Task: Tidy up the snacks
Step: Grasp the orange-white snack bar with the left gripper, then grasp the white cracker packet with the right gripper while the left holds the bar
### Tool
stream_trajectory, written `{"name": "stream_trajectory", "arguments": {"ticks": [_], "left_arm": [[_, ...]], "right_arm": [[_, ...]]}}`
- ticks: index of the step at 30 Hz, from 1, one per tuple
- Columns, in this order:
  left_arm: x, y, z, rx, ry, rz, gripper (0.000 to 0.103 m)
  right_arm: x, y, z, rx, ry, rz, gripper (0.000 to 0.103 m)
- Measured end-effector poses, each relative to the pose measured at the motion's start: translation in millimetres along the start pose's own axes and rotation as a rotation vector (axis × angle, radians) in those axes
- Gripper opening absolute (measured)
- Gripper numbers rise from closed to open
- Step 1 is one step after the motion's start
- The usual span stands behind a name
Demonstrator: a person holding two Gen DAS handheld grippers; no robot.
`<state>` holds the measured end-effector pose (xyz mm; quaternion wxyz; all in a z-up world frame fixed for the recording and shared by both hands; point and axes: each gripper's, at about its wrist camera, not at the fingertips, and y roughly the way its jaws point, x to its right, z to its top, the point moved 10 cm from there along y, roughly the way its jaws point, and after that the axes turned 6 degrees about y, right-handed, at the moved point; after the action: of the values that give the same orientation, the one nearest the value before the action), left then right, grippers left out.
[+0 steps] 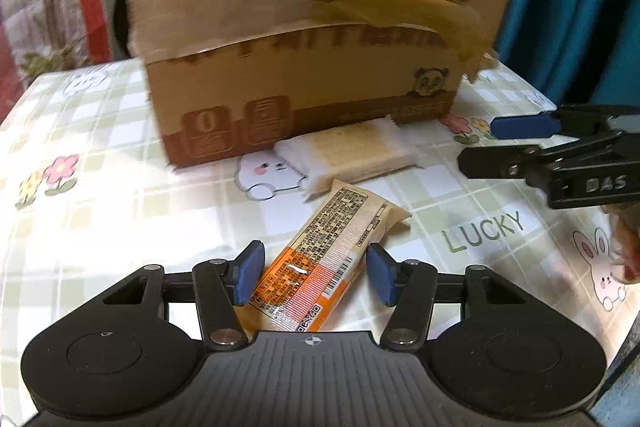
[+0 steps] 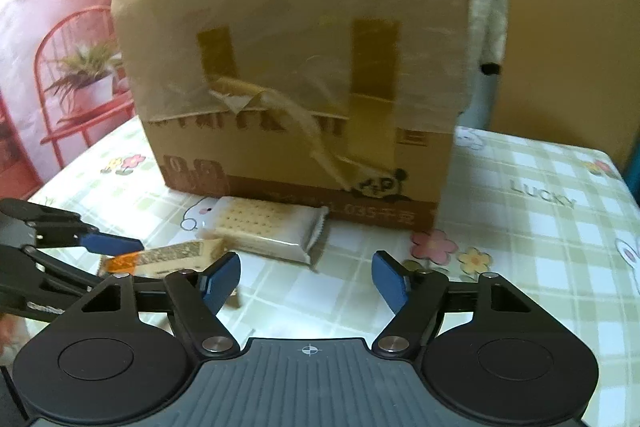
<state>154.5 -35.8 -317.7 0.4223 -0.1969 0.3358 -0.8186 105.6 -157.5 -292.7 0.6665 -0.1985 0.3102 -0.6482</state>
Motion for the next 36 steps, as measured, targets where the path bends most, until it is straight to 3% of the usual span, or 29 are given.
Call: {"name": "stream_trajectory", "arguments": {"ticks": [5, 14, 23, 27, 30, 36], "left_arm": [[-22, -11, -13, 0.012, -0.073, 0.033, 0.055], [-81, -25, -34, 0.024, -0.256, 0.181, 0.045], [-86, -22, -28, 0.073, -0.334, 0.201, 0.045], [-88, -23, -32, 0.090, -0.345, 0.195, 0.045], [-88, -24, -33, 0.095, -0.349, 0.197, 0.045], [-88, -24, -34, 0.102, -0.350, 0.203, 0.045]], "right_arm": [[-11, 25, 2, -0.036, -0.037, 0.028, 0.068], [-14, 64, -3, -0.101, -0.010, 0.024, 0.064], [-56, 40, -24, -0.179, -0.065, 0.185, 0.058], [-59, 35, -20, -0.158, -0.151, 0.132, 0.058], [-57, 44, -6, -0.116, -0.253, 0.045, 0.068], [-64, 71, -3, -0.121, -0.355, 0.042, 0.076]]}}
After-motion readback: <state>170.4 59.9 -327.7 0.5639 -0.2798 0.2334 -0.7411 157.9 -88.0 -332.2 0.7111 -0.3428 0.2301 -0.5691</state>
